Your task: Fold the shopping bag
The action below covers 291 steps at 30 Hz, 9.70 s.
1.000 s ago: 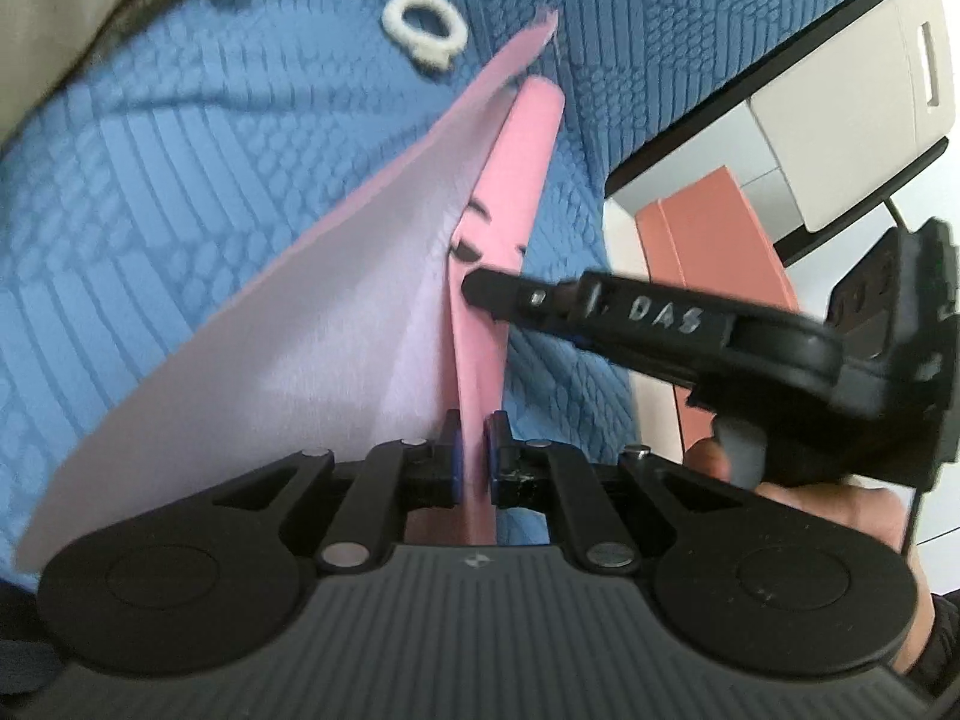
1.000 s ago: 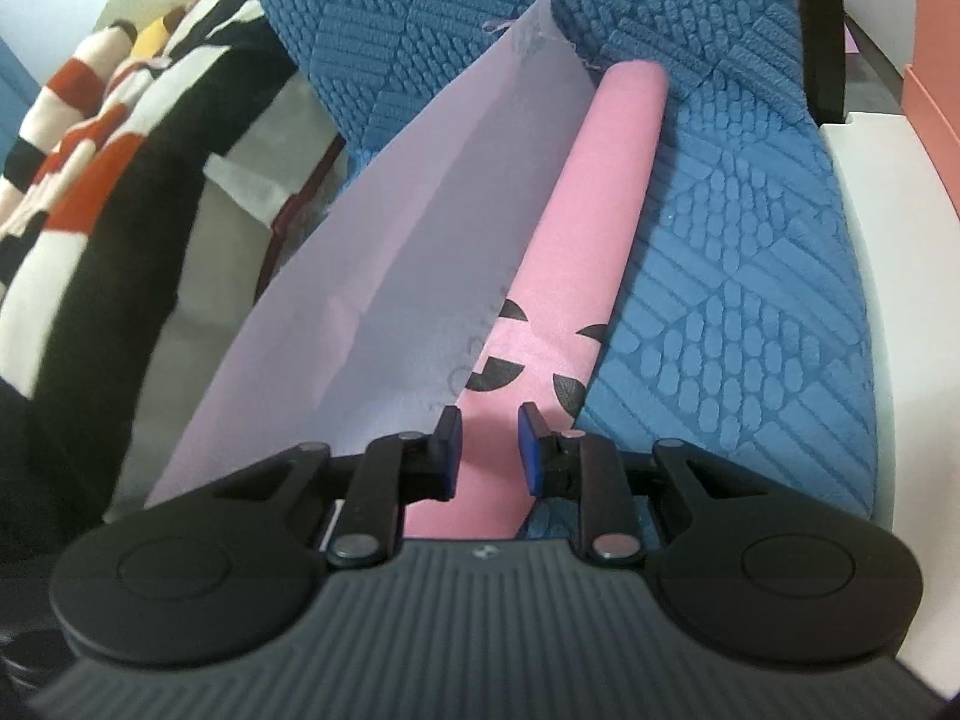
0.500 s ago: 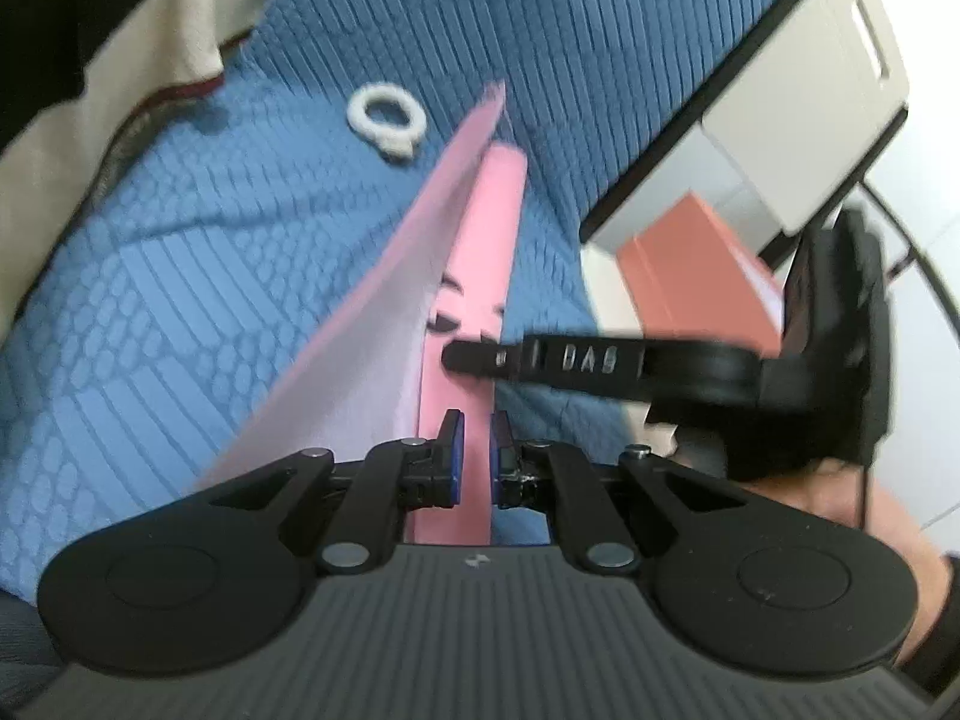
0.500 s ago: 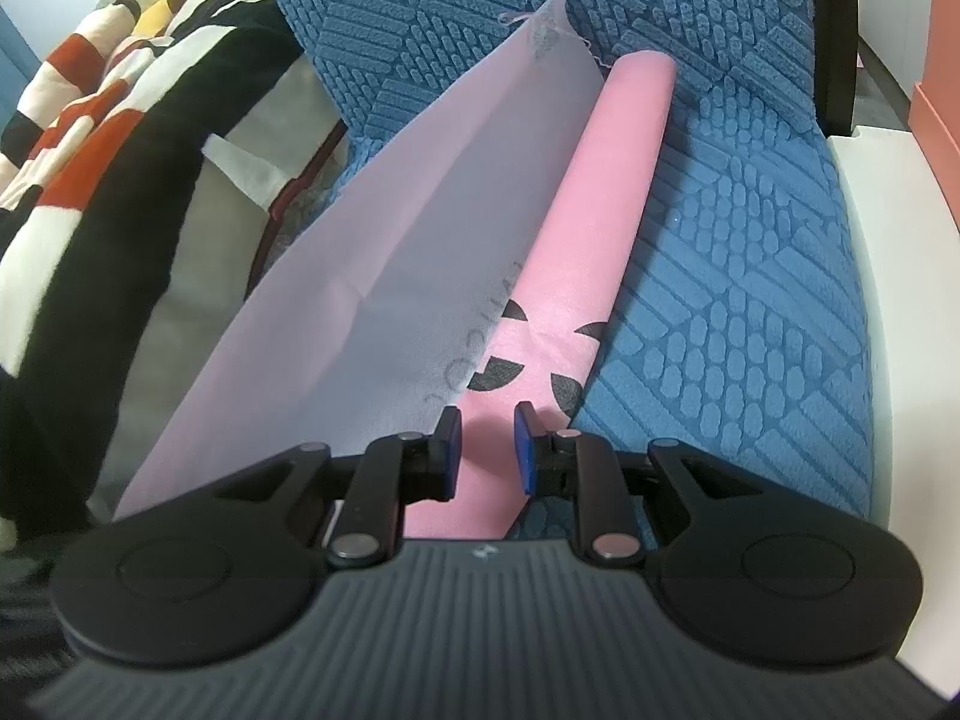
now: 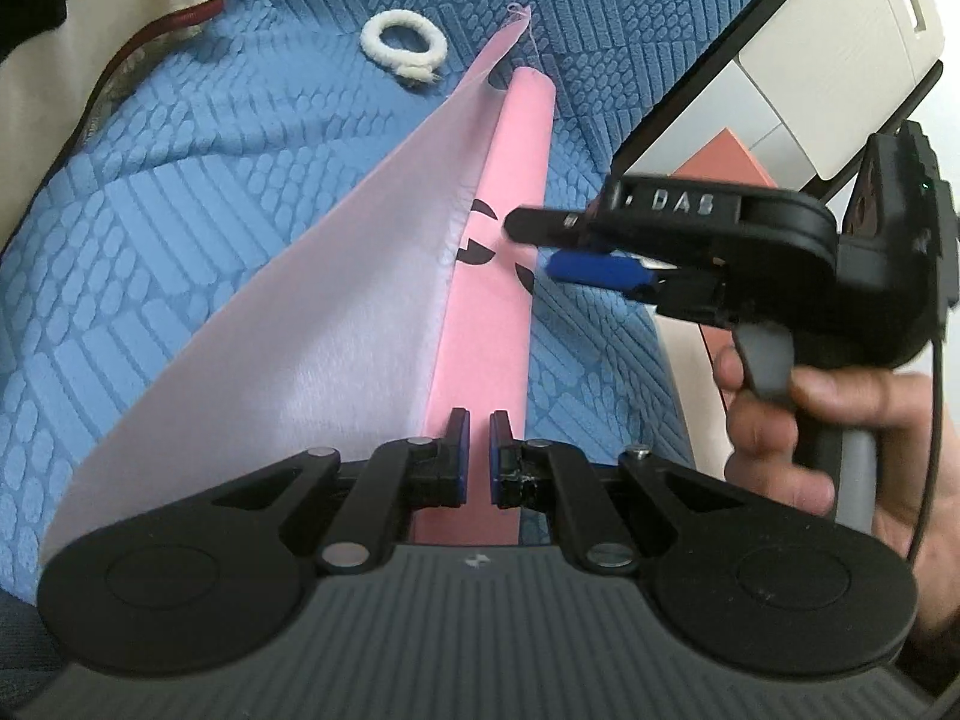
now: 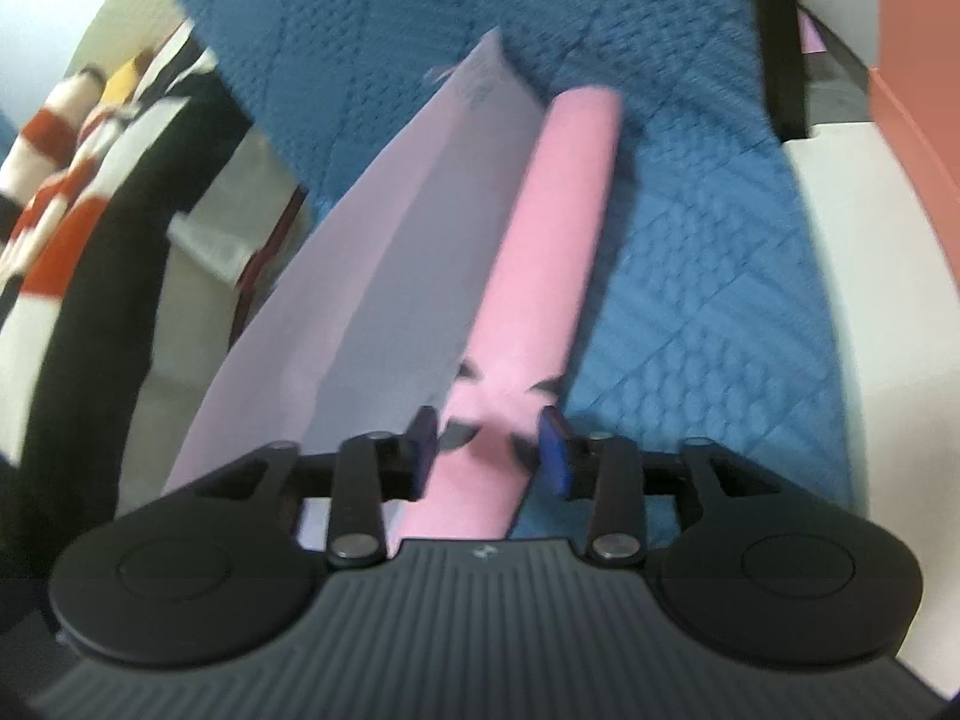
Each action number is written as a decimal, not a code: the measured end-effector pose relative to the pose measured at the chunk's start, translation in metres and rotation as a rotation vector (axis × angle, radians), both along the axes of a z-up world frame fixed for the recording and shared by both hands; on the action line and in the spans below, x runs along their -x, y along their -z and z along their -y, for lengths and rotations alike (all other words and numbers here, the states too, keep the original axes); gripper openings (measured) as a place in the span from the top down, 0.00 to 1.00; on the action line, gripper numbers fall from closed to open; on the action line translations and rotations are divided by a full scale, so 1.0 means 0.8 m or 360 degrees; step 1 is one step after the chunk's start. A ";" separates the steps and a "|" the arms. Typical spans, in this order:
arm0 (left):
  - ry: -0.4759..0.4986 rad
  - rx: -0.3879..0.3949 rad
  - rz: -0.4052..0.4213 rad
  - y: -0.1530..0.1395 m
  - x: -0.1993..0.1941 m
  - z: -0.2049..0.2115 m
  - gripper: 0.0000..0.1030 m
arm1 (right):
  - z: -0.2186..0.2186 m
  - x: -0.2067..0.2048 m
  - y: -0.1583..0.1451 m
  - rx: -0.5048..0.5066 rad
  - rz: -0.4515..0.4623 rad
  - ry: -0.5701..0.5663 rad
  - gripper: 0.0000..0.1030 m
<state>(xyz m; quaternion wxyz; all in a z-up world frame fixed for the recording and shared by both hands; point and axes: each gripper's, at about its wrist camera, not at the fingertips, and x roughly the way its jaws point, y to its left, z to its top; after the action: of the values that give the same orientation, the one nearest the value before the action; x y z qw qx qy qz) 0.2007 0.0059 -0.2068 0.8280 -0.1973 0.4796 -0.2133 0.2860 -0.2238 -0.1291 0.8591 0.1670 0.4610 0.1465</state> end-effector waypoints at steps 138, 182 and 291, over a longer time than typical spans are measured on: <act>-0.0152 -0.0185 0.0036 -0.010 0.042 0.031 0.93 | 0.011 0.012 0.002 -0.0077 -0.0039 -0.0021 0.56; -0.0099 -0.0132 0.0145 -0.020 0.054 0.039 0.91 | 0.026 0.024 0.023 -0.0408 -0.0227 -0.0135 0.92; -0.0095 -0.0083 0.0028 -0.007 0.004 0.016 0.90 | 0.033 -0.040 0.020 -0.0155 0.0001 0.0018 0.44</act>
<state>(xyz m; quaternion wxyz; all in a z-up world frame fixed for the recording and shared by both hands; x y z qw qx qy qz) 0.1977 -0.0071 -0.2015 0.8431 -0.1880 0.4715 -0.1775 0.3183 -0.2499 -0.1449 0.8510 0.2111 0.4520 0.1641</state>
